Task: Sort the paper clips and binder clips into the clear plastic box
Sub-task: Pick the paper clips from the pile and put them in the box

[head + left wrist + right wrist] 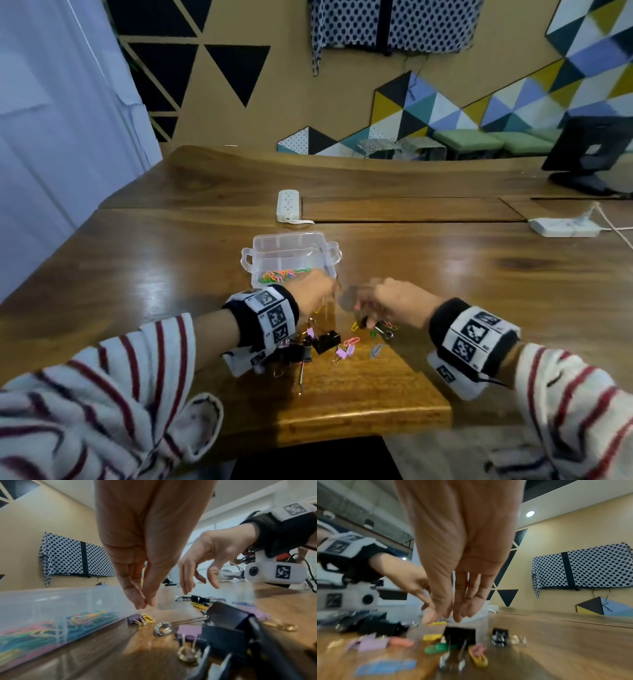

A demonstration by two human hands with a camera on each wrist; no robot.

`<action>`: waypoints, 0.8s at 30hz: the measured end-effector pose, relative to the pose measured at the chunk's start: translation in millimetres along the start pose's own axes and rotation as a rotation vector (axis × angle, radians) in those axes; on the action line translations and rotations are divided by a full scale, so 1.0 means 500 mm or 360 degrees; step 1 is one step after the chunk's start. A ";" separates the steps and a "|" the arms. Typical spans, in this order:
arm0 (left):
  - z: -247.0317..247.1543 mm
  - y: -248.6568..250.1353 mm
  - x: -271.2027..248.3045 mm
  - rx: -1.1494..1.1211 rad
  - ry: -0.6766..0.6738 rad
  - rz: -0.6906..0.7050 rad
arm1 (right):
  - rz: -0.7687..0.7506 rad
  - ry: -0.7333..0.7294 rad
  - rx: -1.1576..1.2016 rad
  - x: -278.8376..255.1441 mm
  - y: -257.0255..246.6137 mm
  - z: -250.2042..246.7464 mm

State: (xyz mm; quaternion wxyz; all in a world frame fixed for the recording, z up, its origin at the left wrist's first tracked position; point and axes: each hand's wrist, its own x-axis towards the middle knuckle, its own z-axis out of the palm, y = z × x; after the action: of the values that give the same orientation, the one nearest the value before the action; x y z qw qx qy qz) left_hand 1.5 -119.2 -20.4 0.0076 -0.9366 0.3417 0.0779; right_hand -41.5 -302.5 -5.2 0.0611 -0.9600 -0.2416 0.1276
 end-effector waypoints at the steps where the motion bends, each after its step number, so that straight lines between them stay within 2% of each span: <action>1: 0.000 0.003 0.005 0.0069 0.0020 0.0021 | -0.0014 -0.0032 -0.0093 -0.007 0.001 0.009; 4: 0.003 0.022 0.011 0.0186 0.0017 -0.0077 | -0.0040 -0.0022 -0.0238 0.001 -0.003 0.026; 9: 0.011 0.044 0.022 0.0246 -0.0055 -0.0183 | 0.0165 -0.0083 -0.0268 0.051 -0.026 0.026; 14: 0.018 0.035 0.015 0.0158 -0.0053 -0.0155 | 0.0186 -0.0103 0.0005 0.080 -0.031 0.022; 18: 0.018 0.029 0.006 0.0090 -0.0079 -0.0077 | 0.0106 -0.0064 0.0159 0.074 -0.031 0.024; 21: 0.009 0.027 -0.001 -0.0051 0.0012 -0.0054 | 0.0012 -0.0107 0.0190 0.066 -0.038 0.022; 24: -0.019 0.019 -0.005 -0.0357 0.0156 -0.0072 | -0.0041 -0.0138 0.0183 0.067 -0.043 0.022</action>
State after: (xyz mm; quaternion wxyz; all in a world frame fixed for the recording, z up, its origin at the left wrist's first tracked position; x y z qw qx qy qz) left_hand -5.1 -125.5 -10.4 -0.1120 -0.9417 0.3096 0.0696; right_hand -25.6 -267.0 -19.0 0.1074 -0.9453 -0.2487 0.1819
